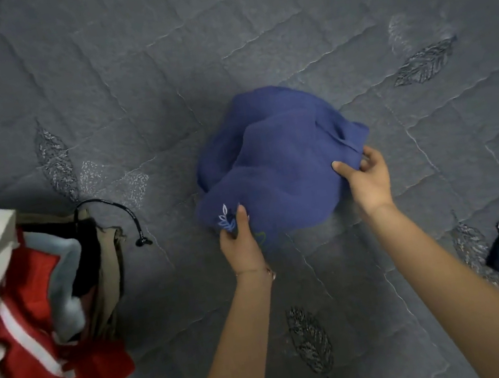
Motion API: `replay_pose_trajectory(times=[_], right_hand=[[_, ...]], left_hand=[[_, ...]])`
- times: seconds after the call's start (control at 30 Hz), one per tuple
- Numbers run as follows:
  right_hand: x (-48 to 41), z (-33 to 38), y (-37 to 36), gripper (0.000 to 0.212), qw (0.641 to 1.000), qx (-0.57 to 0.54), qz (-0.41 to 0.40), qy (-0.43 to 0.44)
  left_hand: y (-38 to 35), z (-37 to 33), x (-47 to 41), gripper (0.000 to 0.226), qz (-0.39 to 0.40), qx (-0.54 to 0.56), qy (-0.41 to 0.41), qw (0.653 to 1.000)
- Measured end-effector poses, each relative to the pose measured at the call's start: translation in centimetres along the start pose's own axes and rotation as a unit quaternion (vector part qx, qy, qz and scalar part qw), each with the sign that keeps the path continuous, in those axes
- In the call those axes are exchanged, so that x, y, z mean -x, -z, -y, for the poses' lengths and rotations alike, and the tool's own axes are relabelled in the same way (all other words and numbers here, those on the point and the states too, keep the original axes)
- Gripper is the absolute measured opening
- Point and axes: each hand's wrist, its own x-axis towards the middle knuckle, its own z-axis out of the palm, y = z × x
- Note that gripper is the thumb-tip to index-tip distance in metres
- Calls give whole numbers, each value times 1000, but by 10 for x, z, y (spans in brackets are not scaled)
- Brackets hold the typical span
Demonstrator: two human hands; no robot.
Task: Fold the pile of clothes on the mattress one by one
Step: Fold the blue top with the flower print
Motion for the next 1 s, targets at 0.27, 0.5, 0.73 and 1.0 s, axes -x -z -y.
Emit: replay_pose_trajectory(times=[0.27, 0.5, 0.73, 1.0], right_hand=[[98, -78, 57, 33, 990, -57, -33, -126], [101, -90, 77, 101, 989, 139, -46, -19], [70, -77, 47, 122, 937, 337, 73, 62], [89, -73, 15, 70, 988, 131, 76, -43]], left_hand=[[79, -5, 0, 8, 78, -273, -88, 955], [134, 5, -5, 8, 44, -306, -69, 948], [136, 23, 4, 43, 69, -343, -76, 934], [121, 24, 12, 43, 56, -282, -71, 955]])
